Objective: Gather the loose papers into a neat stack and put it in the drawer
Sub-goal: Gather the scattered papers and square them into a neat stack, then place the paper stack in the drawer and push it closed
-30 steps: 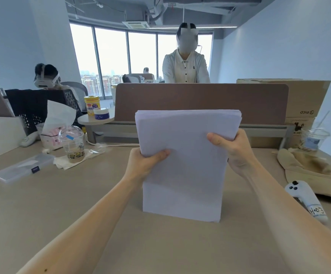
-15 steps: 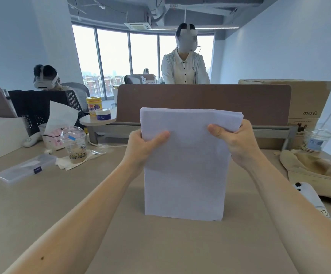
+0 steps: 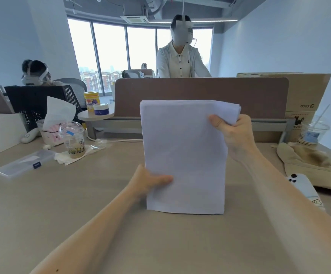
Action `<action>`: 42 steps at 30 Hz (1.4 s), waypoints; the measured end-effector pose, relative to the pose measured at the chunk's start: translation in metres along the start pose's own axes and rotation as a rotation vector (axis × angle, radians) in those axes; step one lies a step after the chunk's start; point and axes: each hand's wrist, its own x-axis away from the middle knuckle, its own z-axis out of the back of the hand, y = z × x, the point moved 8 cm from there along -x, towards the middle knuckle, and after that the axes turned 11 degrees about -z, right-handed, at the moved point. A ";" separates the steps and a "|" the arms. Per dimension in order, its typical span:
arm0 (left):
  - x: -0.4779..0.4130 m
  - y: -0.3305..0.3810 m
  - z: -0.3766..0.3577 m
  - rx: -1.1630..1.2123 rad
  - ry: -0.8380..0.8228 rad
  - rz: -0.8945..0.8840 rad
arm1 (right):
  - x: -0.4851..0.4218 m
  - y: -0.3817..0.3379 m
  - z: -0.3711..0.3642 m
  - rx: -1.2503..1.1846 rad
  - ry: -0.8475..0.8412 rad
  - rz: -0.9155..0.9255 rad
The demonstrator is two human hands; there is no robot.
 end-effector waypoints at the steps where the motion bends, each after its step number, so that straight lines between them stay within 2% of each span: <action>1: 0.006 -0.011 -0.001 -0.012 0.008 0.024 | 0.001 0.002 0.000 -0.001 0.002 -0.013; 5: 0.001 -0.012 0.011 0.018 0.100 -0.012 | -0.003 -0.013 0.001 -0.025 0.027 0.032; 10: 0.018 -0.038 0.007 -0.047 -0.038 0.062 | 0.001 0.003 -0.002 0.034 0.035 -0.008; 15: 0.021 -0.030 0.019 -0.105 0.014 -0.033 | -0.010 -0.009 -0.010 0.069 0.097 -0.006; 22: 0.039 0.000 0.075 -0.274 0.094 0.009 | -0.022 0.002 -0.035 0.157 0.117 -0.041; 26: 0.060 0.012 0.128 -0.346 0.118 0.043 | -0.022 0.021 -0.067 0.296 0.114 -0.018; 32: 0.112 0.036 0.224 -0.533 0.214 0.098 | -0.005 0.044 -0.148 0.559 -0.027 0.048; 37: 0.167 0.048 0.295 -0.705 0.321 0.197 | 0.023 0.072 -0.230 0.725 -0.251 0.028; 42: 0.233 0.057 0.357 -0.788 0.448 0.322 | 0.065 0.087 -0.310 0.882 -0.404 0.127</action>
